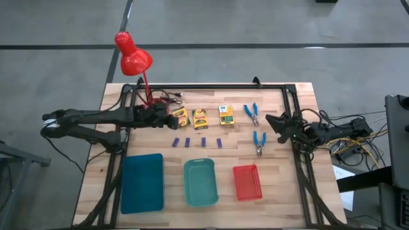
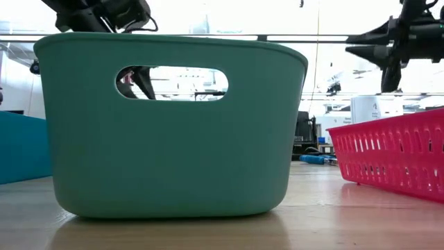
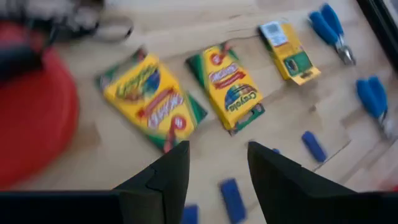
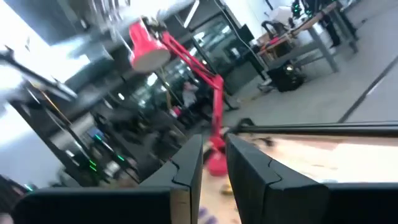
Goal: Pick & Place School Supplies
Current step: Adjust the middle crayon box
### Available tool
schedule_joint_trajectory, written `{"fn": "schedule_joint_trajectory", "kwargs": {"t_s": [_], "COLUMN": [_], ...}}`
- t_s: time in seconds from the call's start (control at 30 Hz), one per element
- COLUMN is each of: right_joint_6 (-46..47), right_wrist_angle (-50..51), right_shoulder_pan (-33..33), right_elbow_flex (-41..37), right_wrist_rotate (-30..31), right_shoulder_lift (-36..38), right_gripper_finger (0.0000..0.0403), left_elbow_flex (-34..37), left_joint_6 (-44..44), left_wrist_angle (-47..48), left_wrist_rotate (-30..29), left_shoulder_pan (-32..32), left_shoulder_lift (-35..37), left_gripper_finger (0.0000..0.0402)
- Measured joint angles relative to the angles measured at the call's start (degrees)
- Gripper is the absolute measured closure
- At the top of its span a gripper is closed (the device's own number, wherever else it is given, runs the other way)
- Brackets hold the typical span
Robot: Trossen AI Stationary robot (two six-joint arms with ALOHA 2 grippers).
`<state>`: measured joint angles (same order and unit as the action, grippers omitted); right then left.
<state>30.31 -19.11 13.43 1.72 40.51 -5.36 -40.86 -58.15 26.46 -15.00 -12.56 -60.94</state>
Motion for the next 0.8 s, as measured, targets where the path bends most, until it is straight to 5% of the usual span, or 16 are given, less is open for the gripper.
{"fn": "schedule_joint_trajectory", "kwargs": {"t_s": [0.2, 0.43, 0.6, 0.8], "right_joint_6": [13.46, 25.48, 25.15, 11.27], "right_wrist_angle": [4.07, 3.4, 2.66, 2.52], "right_shoulder_pan": [0.02, 0.07, 0.02, -0.68], "right_elbow_flex": [0.0, 0.0, 4.26, 14.97], "right_wrist_rotate": [-0.12, -5.64, -6.16, -5.72], "right_shoulder_lift": [-0.41, -5.83, -12.55, -21.96], "right_gripper_finger": [0.0335, 0.0335, 0.0335, 0.0335], "left_elbow_flex": [0.0, 0.0, 0.0, 0.0], "left_joint_6": [-2.3, -3.96, -3.95, -2.17], "left_wrist_angle": [0.17, 0.17, 0.19, 0.9], "left_wrist_rotate": [1.49, 10.41, 11.04, 11.21], "left_shoulder_pan": [-0.51, -3.61, -6.02, -7.12], "left_shoulder_lift": [0.45, 0.67, 0.67, 0.67], "left_gripper_finger": [0.0234, 0.0234, 0.0234, 0.0234]}}
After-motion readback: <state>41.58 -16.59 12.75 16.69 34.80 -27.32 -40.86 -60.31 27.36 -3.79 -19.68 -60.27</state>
